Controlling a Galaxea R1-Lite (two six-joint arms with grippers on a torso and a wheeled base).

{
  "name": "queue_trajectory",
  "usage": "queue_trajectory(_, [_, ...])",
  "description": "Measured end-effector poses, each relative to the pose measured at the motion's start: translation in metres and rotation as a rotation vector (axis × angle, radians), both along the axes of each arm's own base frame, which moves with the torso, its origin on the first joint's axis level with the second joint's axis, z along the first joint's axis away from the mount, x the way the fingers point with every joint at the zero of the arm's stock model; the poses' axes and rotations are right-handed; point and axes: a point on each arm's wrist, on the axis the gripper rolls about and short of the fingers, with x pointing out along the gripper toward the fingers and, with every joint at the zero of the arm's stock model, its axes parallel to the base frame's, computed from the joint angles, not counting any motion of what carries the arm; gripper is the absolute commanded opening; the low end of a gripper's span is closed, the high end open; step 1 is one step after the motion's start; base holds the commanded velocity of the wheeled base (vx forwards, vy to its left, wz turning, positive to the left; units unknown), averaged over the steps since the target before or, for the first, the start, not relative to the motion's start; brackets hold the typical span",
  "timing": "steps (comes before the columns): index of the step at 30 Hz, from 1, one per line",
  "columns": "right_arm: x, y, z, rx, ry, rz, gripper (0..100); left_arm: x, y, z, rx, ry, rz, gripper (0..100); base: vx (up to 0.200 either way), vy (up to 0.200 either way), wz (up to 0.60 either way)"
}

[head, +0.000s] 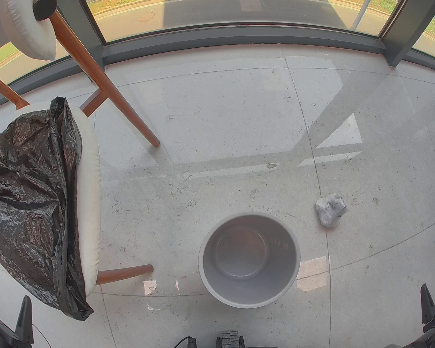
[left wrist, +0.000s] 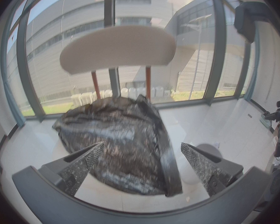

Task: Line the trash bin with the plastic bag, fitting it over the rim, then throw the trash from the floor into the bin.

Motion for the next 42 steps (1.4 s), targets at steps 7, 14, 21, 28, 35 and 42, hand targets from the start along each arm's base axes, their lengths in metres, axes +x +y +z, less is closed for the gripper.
queue_trajectory(7, [0.0, 0.0, 0.0, 0.001, 0.0, 0.0, 100, -0.008, -0.002, 0.026, 0.08, -0.146, -0.064, 100, 0.0, 0.0, 0.0])
queue_trajectory(14, [0.0, 0.0, 0.0, 0.003, -0.001, 0.0, 100, -0.002, -0.004, 0.06, 0.133, -0.074, -0.174, 100, 0.0, 0.0, 0.0])
queue_trajectory(21, [0.0, 0.0, 0.0, 0.007, -0.002, 0.0, 100, 0.025, -0.006, 0.095, 0.138, 0.03, -0.238, 100, 0.0, 0.0, 0.0])
queue_trajectory(28, [0.0, 0.0, 0.0, 0.012, -0.002, -0.001, 100, 0.067, -0.007, 0.128, 0.115, 0.143, -0.276, 100, 0.0, 0.0, 0.0])
queue_trajectory(35, [0.0, 0.0, 0.0, 0.014, -0.002, -0.001, 100, 0.091, -0.01, 0.123, 0.074, 0.383, -0.335, 100, 0.0, 0.0, 0.0])
queue_trajectory(42, [0.0, 0.0, 0.0, 0.015, -0.003, -0.001, 100, 0.096, -0.01, 0.119, 0.069, 0.523, -0.291, 100, 0.0, 0.0, 0.0])
